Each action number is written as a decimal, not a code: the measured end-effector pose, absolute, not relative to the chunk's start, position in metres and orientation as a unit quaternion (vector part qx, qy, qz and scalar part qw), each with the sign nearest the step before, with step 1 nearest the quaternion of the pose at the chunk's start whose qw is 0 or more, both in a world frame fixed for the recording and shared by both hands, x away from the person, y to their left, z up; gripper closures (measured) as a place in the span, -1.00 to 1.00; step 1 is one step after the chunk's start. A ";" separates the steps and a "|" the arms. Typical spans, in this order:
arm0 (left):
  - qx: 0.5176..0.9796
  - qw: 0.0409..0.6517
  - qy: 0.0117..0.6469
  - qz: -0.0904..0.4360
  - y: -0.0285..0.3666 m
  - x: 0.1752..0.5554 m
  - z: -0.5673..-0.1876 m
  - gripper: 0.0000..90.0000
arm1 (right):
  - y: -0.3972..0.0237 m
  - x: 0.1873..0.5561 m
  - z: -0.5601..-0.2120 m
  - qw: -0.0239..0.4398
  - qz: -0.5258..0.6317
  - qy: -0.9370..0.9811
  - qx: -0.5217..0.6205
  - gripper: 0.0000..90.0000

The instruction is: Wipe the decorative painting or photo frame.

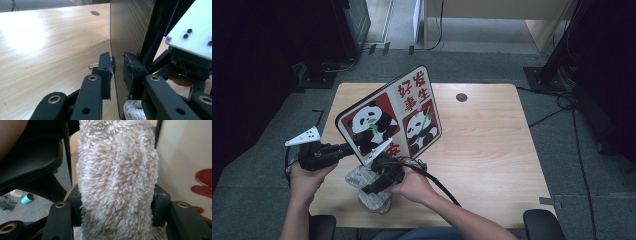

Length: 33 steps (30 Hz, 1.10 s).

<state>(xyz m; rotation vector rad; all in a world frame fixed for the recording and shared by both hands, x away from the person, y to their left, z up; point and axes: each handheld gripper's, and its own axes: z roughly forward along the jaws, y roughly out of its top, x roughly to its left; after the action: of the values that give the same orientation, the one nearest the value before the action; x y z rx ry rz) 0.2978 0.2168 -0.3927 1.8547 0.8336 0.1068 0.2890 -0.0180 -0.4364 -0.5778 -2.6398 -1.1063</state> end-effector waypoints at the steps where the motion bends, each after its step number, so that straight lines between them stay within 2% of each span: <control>1: 0.776 0.525 0.348 0.045 0.217 0.298 -0.393 0.70 | -0.019 0.289 -0.435 0.113 -0.378 -0.897 -0.199 0.00; 33: 0.780 0.518 0.349 0.047 0.216 0.298 -0.393 0.68 | -0.015 0.298 -0.403 0.112 -0.368 -0.901 -0.202 0.00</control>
<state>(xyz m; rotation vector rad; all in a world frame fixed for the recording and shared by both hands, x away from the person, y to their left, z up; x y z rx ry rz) 0.2978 0.2158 -0.3929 1.8710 0.8388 0.1138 0.2983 -0.0148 -0.4035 -0.5934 -2.6435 -1.0792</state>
